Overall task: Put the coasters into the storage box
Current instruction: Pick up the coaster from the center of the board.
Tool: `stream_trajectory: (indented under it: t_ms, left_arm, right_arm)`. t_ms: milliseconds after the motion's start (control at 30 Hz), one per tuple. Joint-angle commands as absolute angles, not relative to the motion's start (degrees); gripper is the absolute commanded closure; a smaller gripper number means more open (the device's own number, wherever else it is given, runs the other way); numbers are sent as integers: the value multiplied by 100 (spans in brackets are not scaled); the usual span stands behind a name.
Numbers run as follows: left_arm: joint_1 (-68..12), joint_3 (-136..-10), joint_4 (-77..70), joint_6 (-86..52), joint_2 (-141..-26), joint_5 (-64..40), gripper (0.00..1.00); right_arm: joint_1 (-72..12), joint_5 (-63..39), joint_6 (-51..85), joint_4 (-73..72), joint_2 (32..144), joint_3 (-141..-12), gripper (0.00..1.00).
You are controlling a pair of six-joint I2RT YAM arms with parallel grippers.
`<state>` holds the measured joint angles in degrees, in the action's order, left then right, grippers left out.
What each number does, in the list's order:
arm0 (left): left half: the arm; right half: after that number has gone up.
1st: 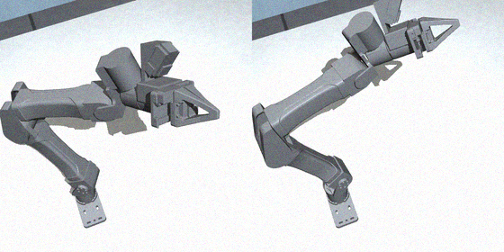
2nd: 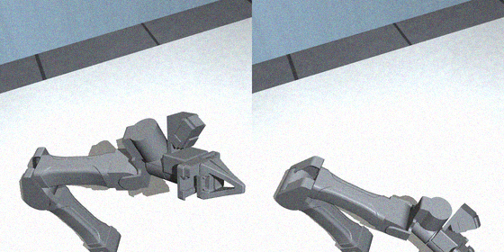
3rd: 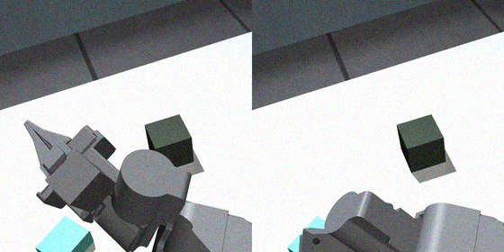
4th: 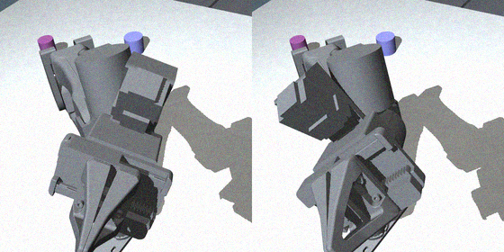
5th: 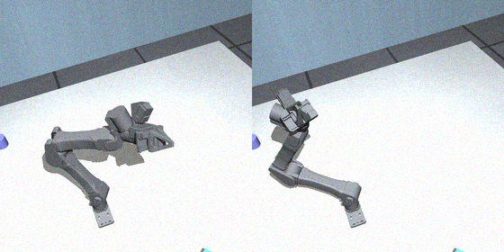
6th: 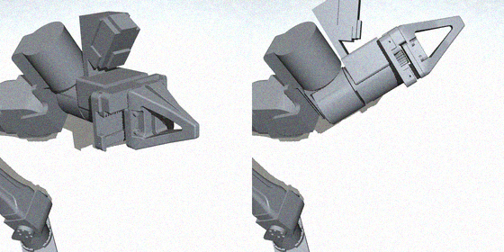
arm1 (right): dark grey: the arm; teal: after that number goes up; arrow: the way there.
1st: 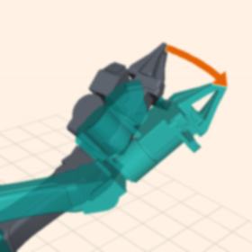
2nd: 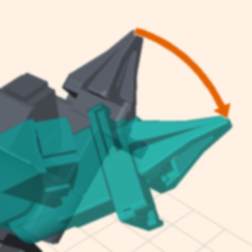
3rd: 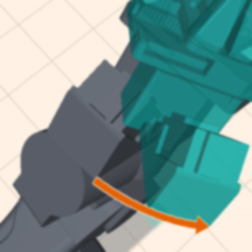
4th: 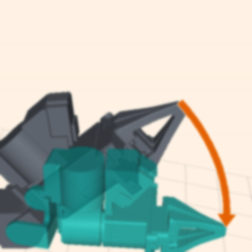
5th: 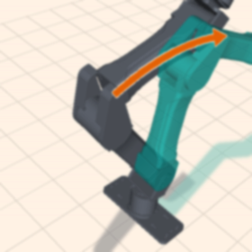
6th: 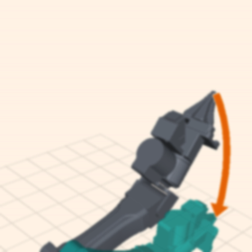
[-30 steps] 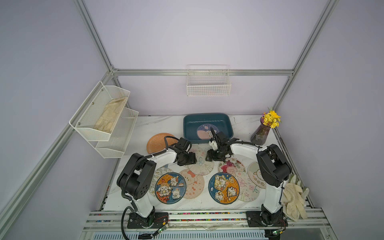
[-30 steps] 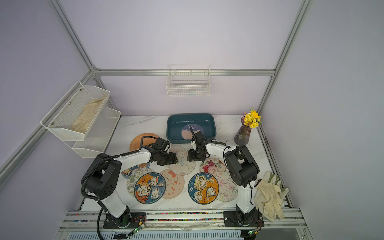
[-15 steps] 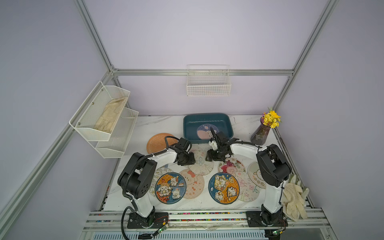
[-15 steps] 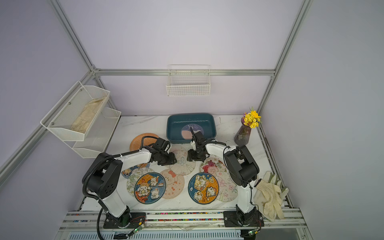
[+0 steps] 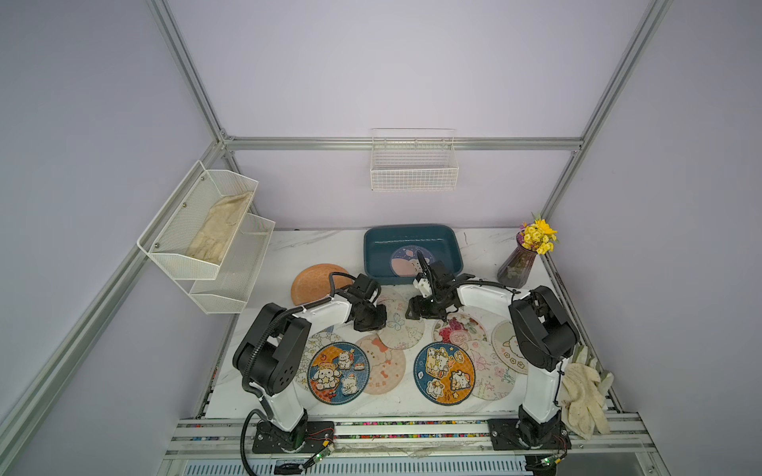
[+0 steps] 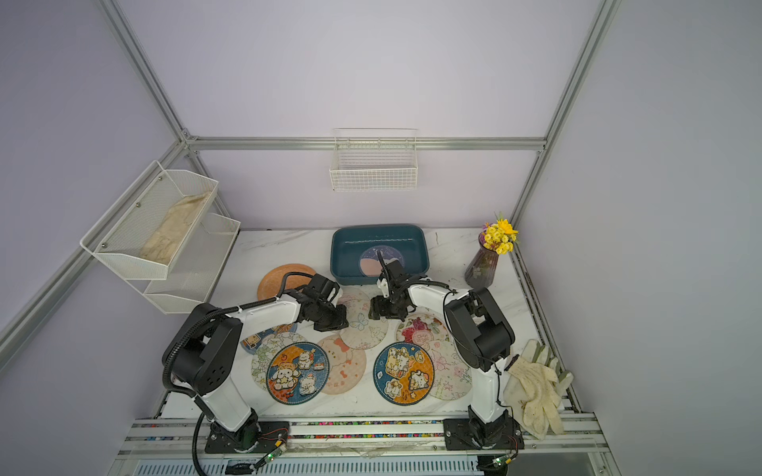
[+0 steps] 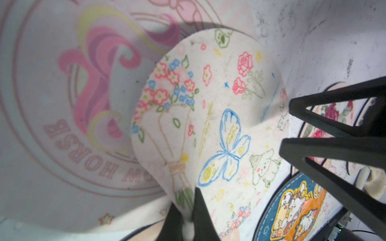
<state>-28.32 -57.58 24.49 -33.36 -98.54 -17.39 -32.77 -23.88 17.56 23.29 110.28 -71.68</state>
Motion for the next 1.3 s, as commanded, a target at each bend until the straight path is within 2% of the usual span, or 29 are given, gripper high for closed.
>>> stream_trajectory:
  t_ms: [0, 133, 467, 900, 1267]
  left_arm:
    - [-2881, -6427, 2623, -3111, -9354, -2169, 94]
    - [-2881, -6772, 2744, -2942, -9108, -2223, 100]
    - [-2865, -8496, 3187, -2601, -9520, -2350, 100]
    - [-2830, -10898, 3142, -2541, -11275, -2460, 100]
    - [-2659, -12719, 2740, -2672, -12745, -2454, 100]
  right_arm:
    - [-3228, -2508, 1781, 2553, 10821, -7007, 31]
    - [-3131, -2564, 1849, 2558, 10535, -6942, 30]
    - [-2923, -2633, 2054, 2636, 9671, -6716, 28]
    - [-2737, -2591, 2218, 2619, 8965, -6441, 28]
    - [-2519, -2656, 2250, 2701, 8800, -6367, 28]
